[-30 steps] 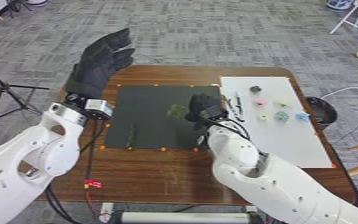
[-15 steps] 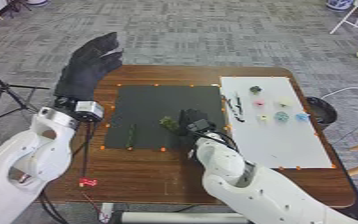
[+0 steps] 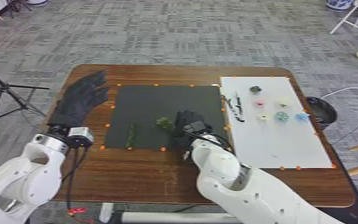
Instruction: Arrange flowers
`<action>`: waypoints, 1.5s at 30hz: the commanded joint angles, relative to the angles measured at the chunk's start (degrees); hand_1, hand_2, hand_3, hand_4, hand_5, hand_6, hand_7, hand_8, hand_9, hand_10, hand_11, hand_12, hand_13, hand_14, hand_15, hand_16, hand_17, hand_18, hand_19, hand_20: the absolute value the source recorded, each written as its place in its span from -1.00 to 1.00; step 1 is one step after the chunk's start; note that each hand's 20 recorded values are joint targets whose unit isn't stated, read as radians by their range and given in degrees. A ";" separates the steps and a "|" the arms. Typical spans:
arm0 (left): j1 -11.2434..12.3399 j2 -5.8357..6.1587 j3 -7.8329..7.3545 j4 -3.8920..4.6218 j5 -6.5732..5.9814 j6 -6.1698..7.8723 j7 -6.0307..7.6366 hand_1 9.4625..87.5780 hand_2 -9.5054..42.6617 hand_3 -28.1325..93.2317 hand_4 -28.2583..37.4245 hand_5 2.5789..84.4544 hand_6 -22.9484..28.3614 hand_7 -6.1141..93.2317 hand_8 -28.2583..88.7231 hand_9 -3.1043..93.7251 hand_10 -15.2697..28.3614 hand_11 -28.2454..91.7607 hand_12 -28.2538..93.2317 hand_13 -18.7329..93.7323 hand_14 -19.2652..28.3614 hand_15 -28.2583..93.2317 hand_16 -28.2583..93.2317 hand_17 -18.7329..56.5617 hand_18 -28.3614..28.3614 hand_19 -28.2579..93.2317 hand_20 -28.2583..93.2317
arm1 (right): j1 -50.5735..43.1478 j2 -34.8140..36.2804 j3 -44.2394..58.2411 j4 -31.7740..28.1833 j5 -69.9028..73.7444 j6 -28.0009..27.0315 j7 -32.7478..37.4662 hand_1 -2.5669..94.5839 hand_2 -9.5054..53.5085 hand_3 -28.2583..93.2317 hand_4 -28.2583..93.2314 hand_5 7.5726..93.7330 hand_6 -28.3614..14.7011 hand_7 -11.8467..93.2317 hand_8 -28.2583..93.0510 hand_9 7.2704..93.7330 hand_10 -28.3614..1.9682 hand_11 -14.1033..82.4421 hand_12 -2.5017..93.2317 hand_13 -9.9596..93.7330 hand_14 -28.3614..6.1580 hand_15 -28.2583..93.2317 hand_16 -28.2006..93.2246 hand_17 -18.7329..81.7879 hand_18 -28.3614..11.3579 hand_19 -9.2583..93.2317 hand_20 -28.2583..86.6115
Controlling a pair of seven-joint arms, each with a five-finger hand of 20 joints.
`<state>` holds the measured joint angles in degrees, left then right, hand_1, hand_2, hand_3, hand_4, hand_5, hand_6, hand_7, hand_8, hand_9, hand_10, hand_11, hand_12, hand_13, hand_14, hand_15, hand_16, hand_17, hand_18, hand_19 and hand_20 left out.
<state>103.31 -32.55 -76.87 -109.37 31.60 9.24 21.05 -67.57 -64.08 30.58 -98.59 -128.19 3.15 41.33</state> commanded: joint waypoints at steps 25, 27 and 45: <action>4.68 -6.06 -2.47 -2.27 1.02 -2.21 2.12 -0.47 -0.91 0.57 -0.82 -0.39 0.10 -0.51 -0.66 -0.59 0.33 -0.19 -0.21 -0.45 0.57 -0.13 -0.47 -0.76 0.65 0.07 -0.34 | -5.63 -8.75 1.88 6.87 -6.75 -5.71 1.53 -0.05 -1.00 0.81 -0.78 0.75 0.41 0.00 -0.16 0.88 0.45 0.55 -0.05 0.86 0.39 0.86 0.05 0.56 -0.56 1.00 0.79; 3.78 -6.13 -1.81 -1.93 1.05 -2.49 1.92 -0.47 -0.91 0.57 -0.82 -0.39 0.09 -0.50 -0.66 -0.59 0.34 -0.19 -0.21 -0.45 0.57 -0.13 -0.47 -0.77 0.64 0.07 -0.34 | -5.95 -9.10 1.81 6.90 -7.24 -5.71 1.42 -0.05 -1.00 0.80 -0.78 0.75 0.41 -0.01 -0.16 0.88 0.46 0.55 -0.05 0.86 0.39 0.86 0.05 0.57 -0.56 1.00 0.79; 0.96 -6.13 0.28 -1.03 1.26 -3.81 1.21 -0.47 -0.92 0.59 -0.83 -0.39 0.10 -0.48 -0.67 -0.58 0.37 -0.16 -0.22 -0.46 0.61 -0.09 -0.48 -0.78 0.66 0.06 -0.33 | -6.74 -10.58 1.87 5.84 -5.71 -4.38 2.83 -0.05 -1.00 0.80 -0.80 0.78 0.44 -0.04 -0.17 0.93 0.51 0.51 -0.07 0.90 0.45 0.84 0.05 0.61 -0.54 1.00 0.78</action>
<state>105.38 -38.20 -77.22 -110.62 32.50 6.63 22.63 -71.22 -74.02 34.35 -94.64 -135.88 -0.55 42.72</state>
